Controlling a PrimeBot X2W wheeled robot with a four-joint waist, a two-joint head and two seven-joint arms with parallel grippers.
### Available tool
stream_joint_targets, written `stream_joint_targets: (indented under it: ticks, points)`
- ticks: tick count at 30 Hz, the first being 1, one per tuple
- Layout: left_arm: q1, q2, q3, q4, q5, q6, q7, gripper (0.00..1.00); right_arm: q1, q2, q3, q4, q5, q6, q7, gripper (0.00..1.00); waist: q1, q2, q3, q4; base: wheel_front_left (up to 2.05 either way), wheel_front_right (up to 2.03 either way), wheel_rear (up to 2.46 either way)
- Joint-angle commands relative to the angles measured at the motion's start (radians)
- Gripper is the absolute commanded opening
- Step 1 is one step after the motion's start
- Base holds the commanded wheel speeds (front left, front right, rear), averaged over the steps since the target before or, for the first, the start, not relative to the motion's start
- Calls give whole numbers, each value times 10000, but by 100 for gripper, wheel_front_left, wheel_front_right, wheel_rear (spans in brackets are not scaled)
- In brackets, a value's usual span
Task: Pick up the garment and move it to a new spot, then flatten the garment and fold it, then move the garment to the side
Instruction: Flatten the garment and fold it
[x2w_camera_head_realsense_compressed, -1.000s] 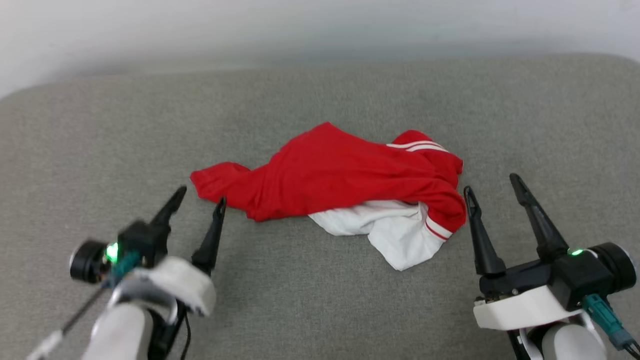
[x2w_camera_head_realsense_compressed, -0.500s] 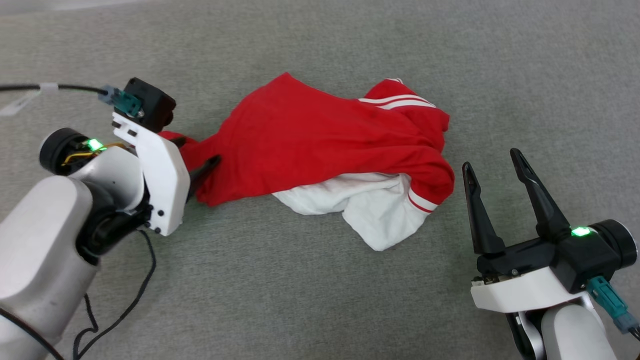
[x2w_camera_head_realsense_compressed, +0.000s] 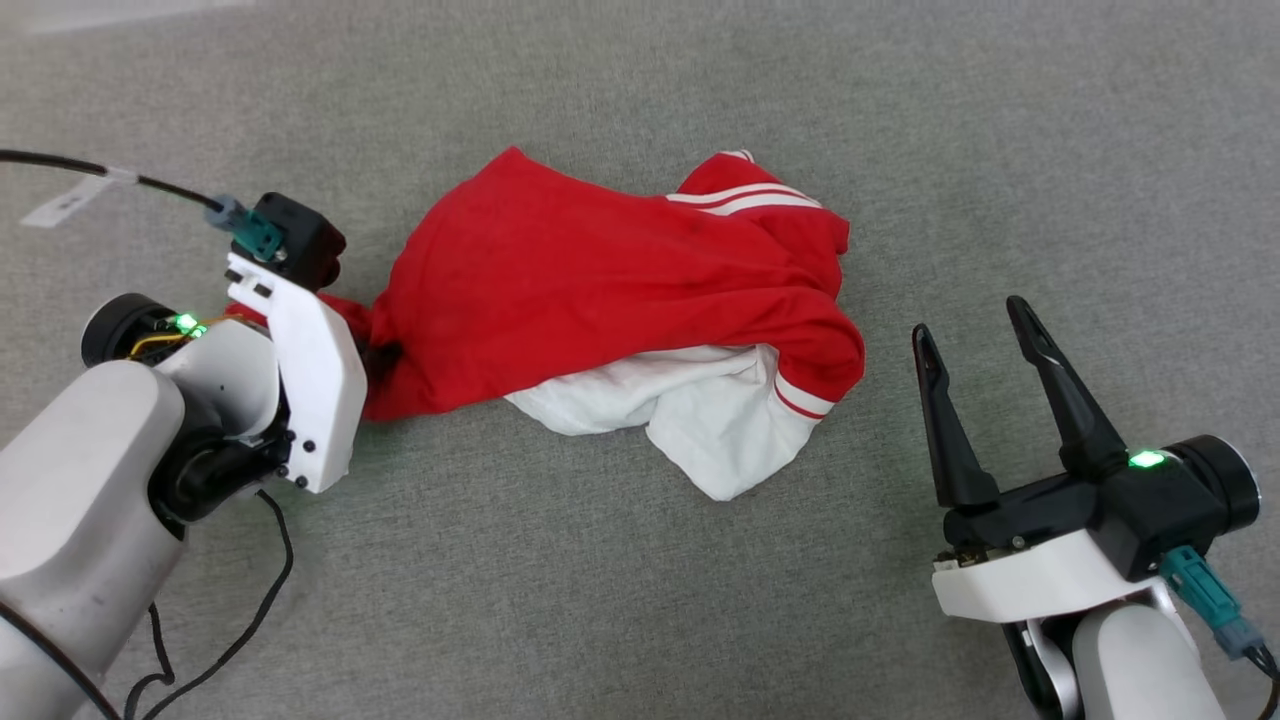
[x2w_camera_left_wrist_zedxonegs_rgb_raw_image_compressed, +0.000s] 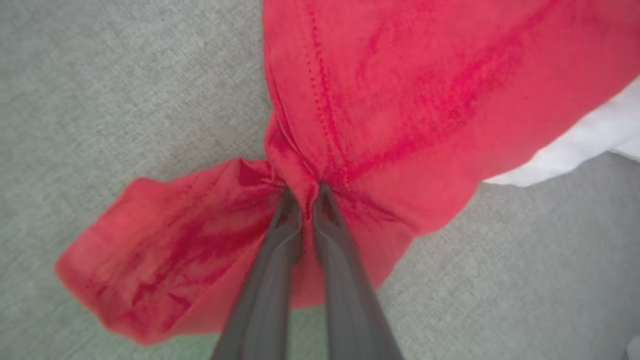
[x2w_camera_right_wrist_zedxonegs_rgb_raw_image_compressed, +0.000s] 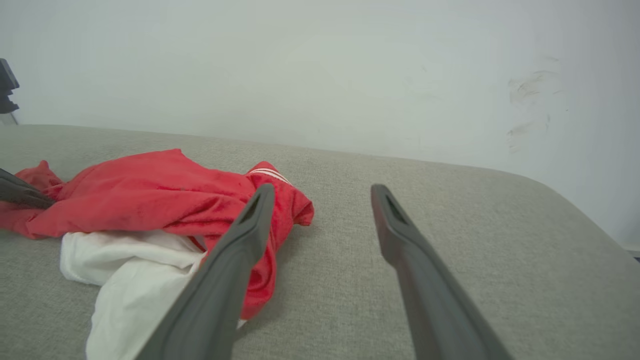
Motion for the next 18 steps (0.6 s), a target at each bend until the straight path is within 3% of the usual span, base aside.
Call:
stream_joint_targets:
  ticks: [1, 10, 18]
  points:
    - [121, -49, 62, 140, 36, -4, -445, 0, -36, 14, 45, 22, -57, -6, -20, 100, -1, -1, -180, 8, 0, 0, 0]
    - [-174, 248, 940, -860, 527, 67, -3218, 0, 232, 15, -79, 114, -75, -6, -20, 100, -1, -1, -1020, 108, 0, 0, 0]
    - [-1709, 15, 1455, -2396, 1392, 682, -3695, 0, 38, 12, 44, -29, 119, -6, -20, 100, -1, -1, -689, -266, 0, 0, 0]
